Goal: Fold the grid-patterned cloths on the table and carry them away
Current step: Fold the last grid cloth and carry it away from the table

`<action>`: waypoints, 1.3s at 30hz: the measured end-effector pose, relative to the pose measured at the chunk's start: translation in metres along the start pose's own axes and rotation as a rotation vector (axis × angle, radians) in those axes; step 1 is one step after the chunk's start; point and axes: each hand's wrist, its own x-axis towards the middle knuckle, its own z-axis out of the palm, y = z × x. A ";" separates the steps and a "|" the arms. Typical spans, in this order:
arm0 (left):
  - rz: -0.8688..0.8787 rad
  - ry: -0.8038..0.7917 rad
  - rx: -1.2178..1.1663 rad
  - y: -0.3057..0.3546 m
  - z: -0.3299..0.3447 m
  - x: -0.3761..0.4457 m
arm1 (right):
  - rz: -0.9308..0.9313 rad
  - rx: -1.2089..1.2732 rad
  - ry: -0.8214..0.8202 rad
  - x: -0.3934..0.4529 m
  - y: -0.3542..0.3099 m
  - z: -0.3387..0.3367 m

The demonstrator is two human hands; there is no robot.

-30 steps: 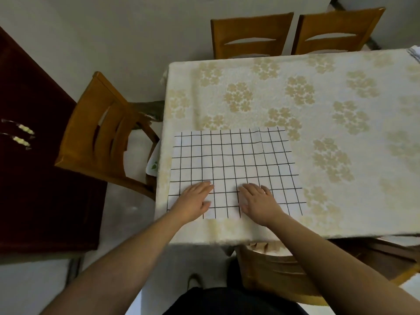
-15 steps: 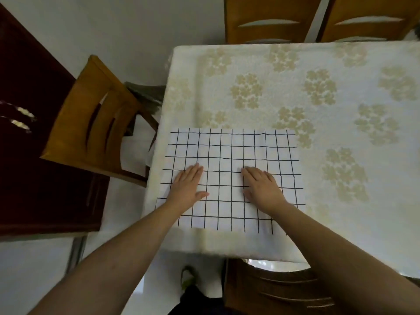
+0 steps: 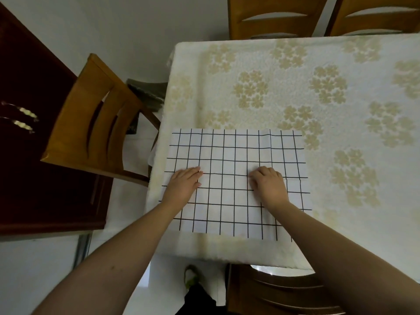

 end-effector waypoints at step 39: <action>-0.019 0.049 -0.101 0.015 -0.020 0.024 | -0.109 0.110 0.090 -0.006 0.011 0.001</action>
